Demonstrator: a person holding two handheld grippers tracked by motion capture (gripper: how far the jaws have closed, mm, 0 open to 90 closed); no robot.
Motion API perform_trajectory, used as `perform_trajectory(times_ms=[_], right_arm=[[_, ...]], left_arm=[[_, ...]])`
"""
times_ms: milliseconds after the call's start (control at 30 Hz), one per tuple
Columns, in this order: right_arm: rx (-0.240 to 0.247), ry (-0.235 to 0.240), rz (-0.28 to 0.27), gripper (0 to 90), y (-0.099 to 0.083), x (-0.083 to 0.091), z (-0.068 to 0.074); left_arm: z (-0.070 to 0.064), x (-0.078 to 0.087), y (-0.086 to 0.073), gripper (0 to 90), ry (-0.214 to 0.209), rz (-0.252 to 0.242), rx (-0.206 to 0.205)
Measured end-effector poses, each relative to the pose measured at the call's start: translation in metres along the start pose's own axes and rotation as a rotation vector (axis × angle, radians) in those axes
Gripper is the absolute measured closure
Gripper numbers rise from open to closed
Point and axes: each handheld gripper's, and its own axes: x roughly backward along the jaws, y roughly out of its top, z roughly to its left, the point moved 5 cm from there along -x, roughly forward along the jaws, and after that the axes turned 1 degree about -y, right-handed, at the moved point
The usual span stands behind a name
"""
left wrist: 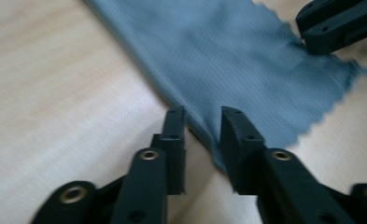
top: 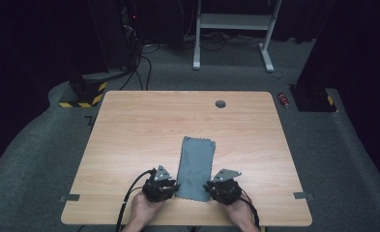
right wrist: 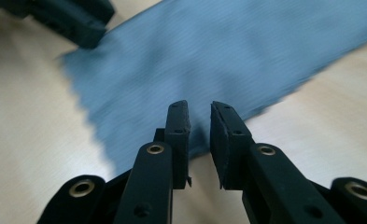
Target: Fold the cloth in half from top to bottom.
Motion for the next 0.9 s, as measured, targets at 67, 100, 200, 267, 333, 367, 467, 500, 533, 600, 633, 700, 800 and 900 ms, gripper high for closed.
perform_trajectory(times_ms=[67, 100, 200, 267, 333, 367, 467, 500, 533, 600, 633, 700, 800, 900], right_arm=[[-0.039, -0.023, -0.011, 77.8, 0.009, -0.002, -0.016], [-0.058, -0.039, -0.009, 78.1, 0.014, -0.004, -0.025], [-0.097, -0.079, -0.005, 78.2, 0.030, -0.012, -0.049], [-0.112, -0.105, -0.006, 78.1, 0.041, -0.017, -0.062], [-0.135, -0.130, -0.005, 78.1, 0.051, -0.021, -0.073], [-0.135, -0.143, -0.005, 78.0, 0.056, -0.024, -0.079], [-0.157, -0.170, 0.009, 77.9, 0.064, -0.032, -0.091], [-0.161, -0.178, 0.019, 77.8, 0.066, -0.036, -0.096], [-0.170, -0.185, 0.025, 77.7, 0.067, -0.039, -0.099], [-0.186, -0.199, 0.024, 77.7, 0.068, -0.043, -0.104], [-0.194, -0.204, 0.027, 77.7, 0.067, -0.045, -0.107], [-0.210, -0.208, 0.036, 77.5, 0.065, -0.050, -0.111], [-0.237, -0.204, 0.046, 77.0, 0.061, -0.055, -0.116], [-0.250, -0.203, 0.032, 76.6, 0.061, -0.055, -0.119]], left_arm=[[0.012, -0.006, 0.014, 64.3, 0.013, -0.011, 0.016], [0.018, -0.008, 0.021, 63.8, 0.019, -0.023, 0.024], [0.038, -0.019, 0.044, 62.4, 0.052, -0.036, 0.039], [0.050, -0.025, 0.059, 61.9, 0.079, -0.046, 0.035], [0.060, -0.033, 0.071, 61.5, 0.102, -0.039, 0.031], [0.065, -0.037, 0.076, 61.5, 0.109, -0.033, 0.030], [0.072, -0.049, 0.089, 61.4, 0.117, -0.030, 0.043], [0.073, -0.054, 0.093, 61.4, 0.125, -0.018, 0.040], [0.075, -0.058, 0.096, 61.1, 0.135, -0.012, 0.036], [0.078, -0.066, 0.102, 60.6, 0.152, 0.002, 0.025], [0.079, -0.070, 0.105, 60.2, 0.164, 0.003, 0.022], [0.083, -0.077, 0.110, 59.8, 0.181, 0.019, 0.012], [0.086, -0.087, 0.114, 59.6, 0.190, 0.033, 0.016], [0.088, -0.094, 0.116, 60.1, 0.199, 0.059, 0.013]])
